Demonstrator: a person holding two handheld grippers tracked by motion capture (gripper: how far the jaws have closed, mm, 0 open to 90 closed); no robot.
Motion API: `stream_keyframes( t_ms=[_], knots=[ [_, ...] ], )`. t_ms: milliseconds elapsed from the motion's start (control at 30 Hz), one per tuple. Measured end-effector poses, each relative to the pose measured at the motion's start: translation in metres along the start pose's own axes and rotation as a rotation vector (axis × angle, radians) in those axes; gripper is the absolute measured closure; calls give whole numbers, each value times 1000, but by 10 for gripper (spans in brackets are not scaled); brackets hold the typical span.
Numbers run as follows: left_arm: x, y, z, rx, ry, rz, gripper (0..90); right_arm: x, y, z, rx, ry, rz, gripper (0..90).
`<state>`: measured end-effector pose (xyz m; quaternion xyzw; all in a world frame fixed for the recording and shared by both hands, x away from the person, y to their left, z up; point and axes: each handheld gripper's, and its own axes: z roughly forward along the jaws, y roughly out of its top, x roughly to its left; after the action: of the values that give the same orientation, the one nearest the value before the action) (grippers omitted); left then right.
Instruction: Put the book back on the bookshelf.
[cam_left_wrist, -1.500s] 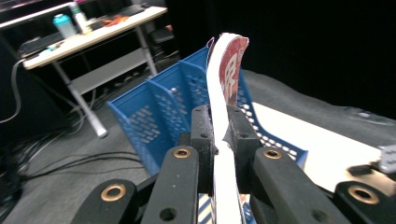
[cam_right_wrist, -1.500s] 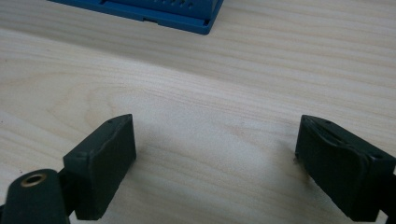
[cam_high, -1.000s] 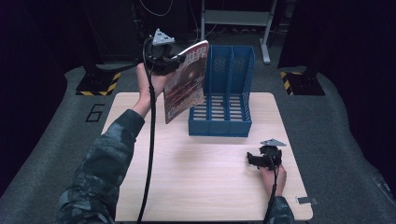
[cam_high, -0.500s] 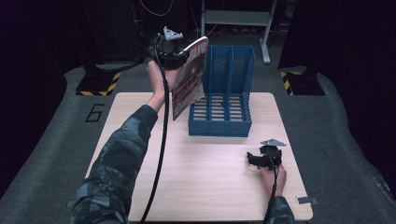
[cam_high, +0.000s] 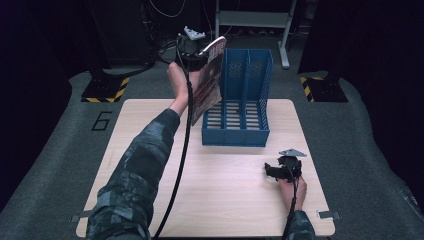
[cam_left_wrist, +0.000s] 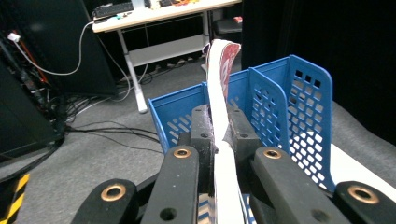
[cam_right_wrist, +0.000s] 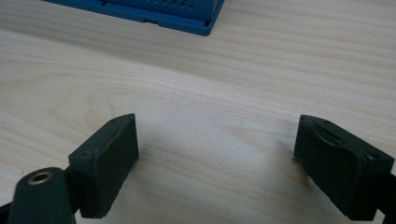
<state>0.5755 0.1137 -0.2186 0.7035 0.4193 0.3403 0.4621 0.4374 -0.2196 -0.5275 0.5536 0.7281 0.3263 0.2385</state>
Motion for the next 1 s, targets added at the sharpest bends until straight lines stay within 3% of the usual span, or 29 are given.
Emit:
stream_keyframes(
  t_ms=[367,567,767,1000],
  knots=[
    [-12,1,22,-11,34,-40,838,0,0,0,-2,0,0,134],
    [-20,-1,31,-8,66,-31,838,0,0,0,-6,0,0,135],
    [-20,-3,36,-22,80,-58,838,0,0,0,-9,-1,1,135],
    [-21,-8,45,-5,87,-90,839,0,0,0,0,1,-1,137]
  ],
)
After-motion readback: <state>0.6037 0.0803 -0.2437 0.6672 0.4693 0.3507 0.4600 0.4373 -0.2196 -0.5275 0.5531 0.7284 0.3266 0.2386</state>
